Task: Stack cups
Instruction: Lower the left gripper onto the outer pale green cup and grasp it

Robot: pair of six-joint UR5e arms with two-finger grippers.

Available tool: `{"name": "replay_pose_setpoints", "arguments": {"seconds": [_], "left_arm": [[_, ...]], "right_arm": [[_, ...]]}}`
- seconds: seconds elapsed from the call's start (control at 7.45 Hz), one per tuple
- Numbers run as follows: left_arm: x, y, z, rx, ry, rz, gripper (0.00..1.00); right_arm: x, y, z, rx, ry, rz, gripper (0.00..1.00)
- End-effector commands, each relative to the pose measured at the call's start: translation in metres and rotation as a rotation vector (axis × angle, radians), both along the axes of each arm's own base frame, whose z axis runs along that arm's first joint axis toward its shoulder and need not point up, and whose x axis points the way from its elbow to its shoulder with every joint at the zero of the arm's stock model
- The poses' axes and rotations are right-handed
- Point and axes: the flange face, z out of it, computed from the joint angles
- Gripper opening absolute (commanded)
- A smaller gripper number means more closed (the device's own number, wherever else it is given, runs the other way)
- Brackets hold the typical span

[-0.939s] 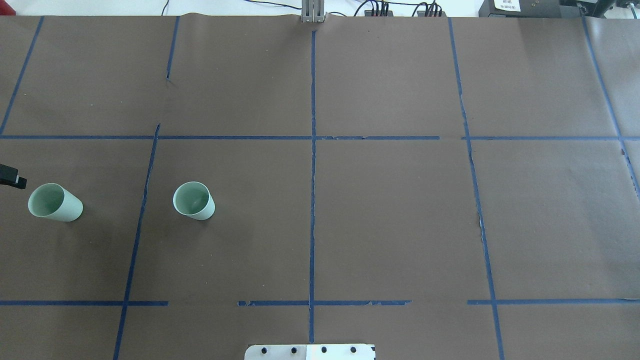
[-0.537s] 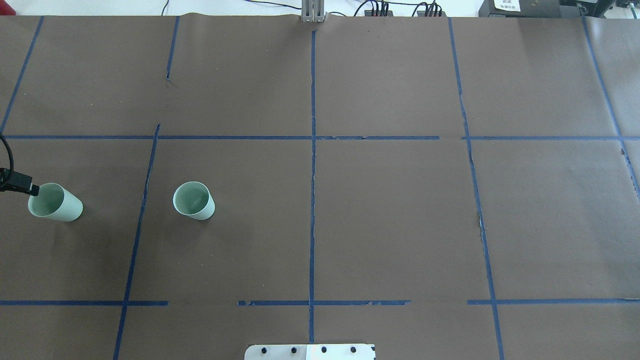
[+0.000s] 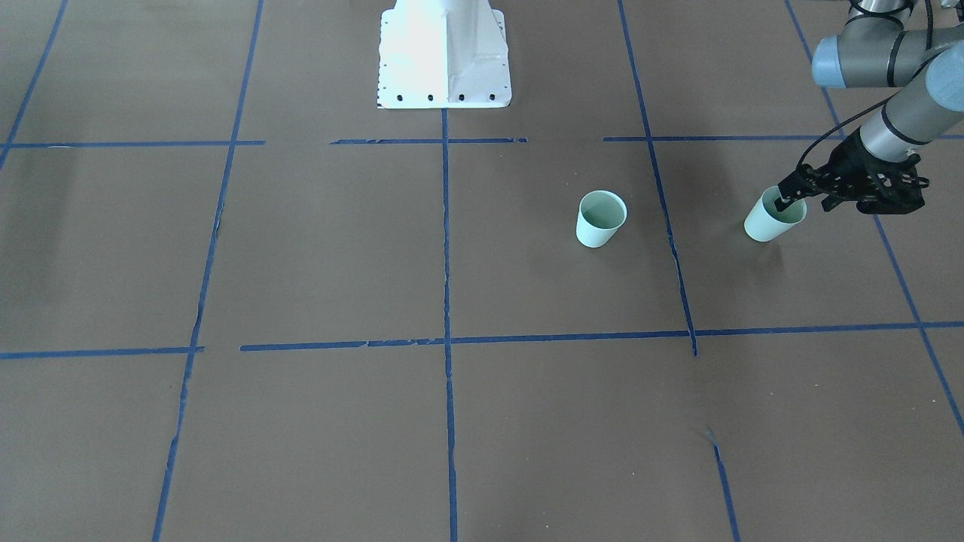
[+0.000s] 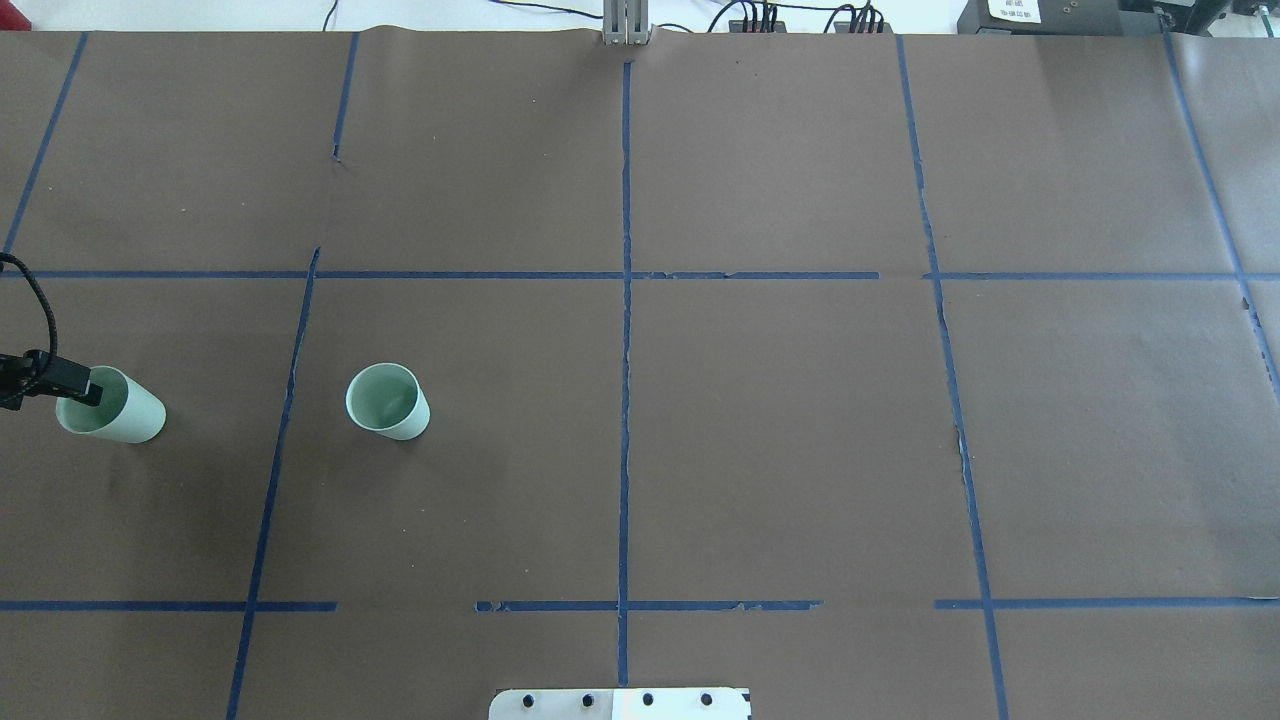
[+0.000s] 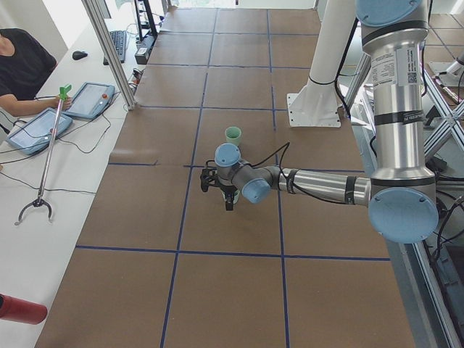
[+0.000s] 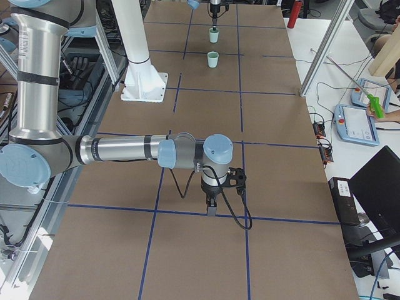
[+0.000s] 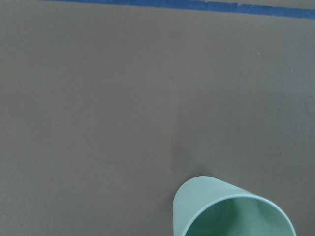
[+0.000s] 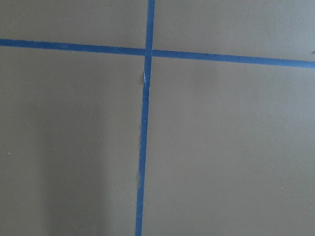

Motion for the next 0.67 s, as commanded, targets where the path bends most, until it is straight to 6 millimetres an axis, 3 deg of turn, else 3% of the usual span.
{"name": "replay_pose_setpoints", "arguments": {"seconds": [0.0, 0.27, 0.4, 0.54], "left_arm": [[0.006, -0.004, 0.006, 0.003, -0.011, -0.002, 0.49], [0.006, -0.006, 0.004, 0.007, -0.018, -0.022, 0.00], [0.005, -0.005, -0.001, 0.006, -0.013, -0.031, 0.00], [-0.001, -0.004, -0.026, 0.034, 0.016, -0.042, 0.00]], "right_arm": [[0.000, 0.000, 0.000, 0.001, 0.000, 0.000, 1.00], [0.000, 0.000, 0.000, -0.001, 0.000, 0.001, 1.00], [0.000, 0.000, 0.000, 0.000, 0.000, 0.000, 1.00], [0.000, 0.000, 0.000, 0.000, 0.000, 0.000, 1.00]]}}
